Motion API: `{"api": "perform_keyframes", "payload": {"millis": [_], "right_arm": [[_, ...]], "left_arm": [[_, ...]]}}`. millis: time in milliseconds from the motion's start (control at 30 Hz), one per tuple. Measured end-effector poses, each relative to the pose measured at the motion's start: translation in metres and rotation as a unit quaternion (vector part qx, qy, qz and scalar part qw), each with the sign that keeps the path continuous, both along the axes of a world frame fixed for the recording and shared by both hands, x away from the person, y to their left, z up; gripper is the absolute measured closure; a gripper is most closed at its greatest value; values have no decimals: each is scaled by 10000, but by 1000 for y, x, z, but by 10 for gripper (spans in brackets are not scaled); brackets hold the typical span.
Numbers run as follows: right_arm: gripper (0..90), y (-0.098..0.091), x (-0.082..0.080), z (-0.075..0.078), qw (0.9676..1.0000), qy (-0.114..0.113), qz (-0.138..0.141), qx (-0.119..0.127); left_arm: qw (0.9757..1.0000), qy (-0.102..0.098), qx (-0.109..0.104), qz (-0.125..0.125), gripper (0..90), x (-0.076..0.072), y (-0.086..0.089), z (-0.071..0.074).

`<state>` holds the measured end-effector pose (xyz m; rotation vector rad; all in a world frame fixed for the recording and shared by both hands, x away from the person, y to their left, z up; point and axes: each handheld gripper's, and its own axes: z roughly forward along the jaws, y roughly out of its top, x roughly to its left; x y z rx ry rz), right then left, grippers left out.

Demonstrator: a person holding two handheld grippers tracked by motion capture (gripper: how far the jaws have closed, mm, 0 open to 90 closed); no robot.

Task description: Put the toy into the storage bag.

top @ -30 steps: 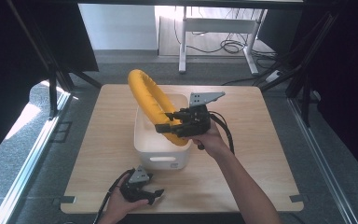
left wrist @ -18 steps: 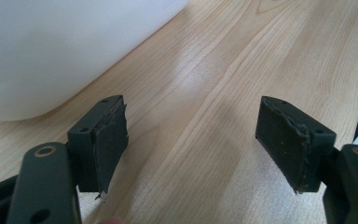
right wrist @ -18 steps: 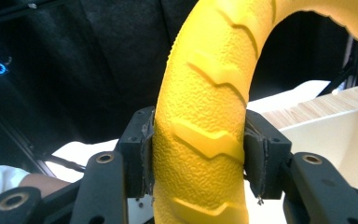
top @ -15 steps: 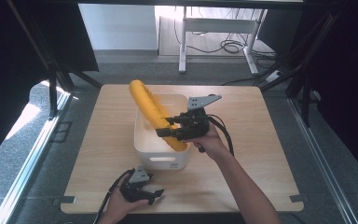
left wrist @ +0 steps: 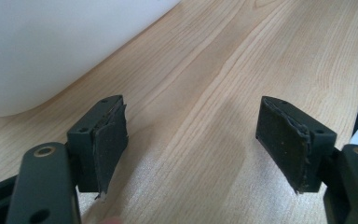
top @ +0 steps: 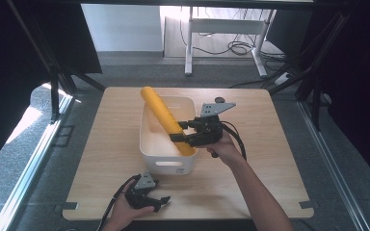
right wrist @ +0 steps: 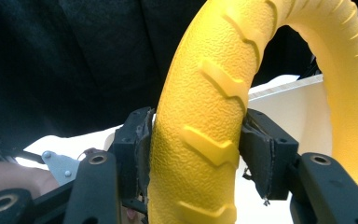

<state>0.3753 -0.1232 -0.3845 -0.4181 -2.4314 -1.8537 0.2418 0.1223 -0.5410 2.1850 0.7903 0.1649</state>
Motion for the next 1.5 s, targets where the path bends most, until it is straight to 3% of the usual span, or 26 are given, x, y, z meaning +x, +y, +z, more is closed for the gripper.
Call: {"api": "perform_keyframes", "payload": {"millis": [233, 333, 467, 700, 867, 1200, 1500], "right_arm": [[410, 1, -3, 1, 9998, -120, -132, -32], [366, -1, -4, 1, 9998, -69, -178, 88], [299, -5, -9, 2, 9990, -172, -350, 211], [289, -27, -17, 6, 9958, -255, -711, 525], [305, -50, -22, -7, 9926, -373, -1120, 281], [361, -100, -30, -40, 9823, -256, -1855, -47], [366, -131, -44, -73, 9753, -52, -2149, -499]], "left_arm": [[10000, 9, 1, -1, 247, 0, 0, 0], [10000, 10, 13, -2, 247, 0, 0, 0], [10000, 19, 11, -6, 246, 0, 0, 0], [10000, 21, 14, -1, 246, 0, 1, 0], [10000, -3, -16, 22, 246, 0, 2, 1], [10000, -55, -34, 73, 248, 0, 4, 3], [9999, -55, -69, 113, 248, 1, 5, 4]]}}
